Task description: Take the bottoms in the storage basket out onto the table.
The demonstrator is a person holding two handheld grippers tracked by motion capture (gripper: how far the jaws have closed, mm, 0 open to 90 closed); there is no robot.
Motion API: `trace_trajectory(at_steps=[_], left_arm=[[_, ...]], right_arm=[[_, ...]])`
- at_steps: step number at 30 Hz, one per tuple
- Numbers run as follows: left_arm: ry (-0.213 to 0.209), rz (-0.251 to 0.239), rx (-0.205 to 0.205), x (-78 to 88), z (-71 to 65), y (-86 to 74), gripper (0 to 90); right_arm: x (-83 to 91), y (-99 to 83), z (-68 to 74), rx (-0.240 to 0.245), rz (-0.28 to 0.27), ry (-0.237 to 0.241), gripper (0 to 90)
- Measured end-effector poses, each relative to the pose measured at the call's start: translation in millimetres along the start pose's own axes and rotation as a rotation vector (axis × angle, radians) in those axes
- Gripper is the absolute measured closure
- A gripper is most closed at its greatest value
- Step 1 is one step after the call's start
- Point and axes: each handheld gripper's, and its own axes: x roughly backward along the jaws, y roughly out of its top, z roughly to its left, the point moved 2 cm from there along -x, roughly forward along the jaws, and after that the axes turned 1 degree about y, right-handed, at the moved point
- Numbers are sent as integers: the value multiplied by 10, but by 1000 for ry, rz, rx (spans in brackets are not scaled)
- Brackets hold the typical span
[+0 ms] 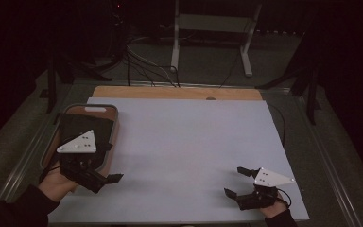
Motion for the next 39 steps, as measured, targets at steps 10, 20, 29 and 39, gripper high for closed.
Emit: trace_trajectory(at_steps=[10,20,29,39], left_arm=[[46,-13,32,157,134,-37,2],[107,-19,66,326,301,-82,2],[178,10,128,445,549,-246,2],[258,43,208,576,860,-452,2]], right_arm=[[-4,5,4,6,-2,-1,94],[-11,3,6,2,-2,6,94],[-27,-3,17,7,6,16,94],[-36,-5,20,11,8,21,94]])
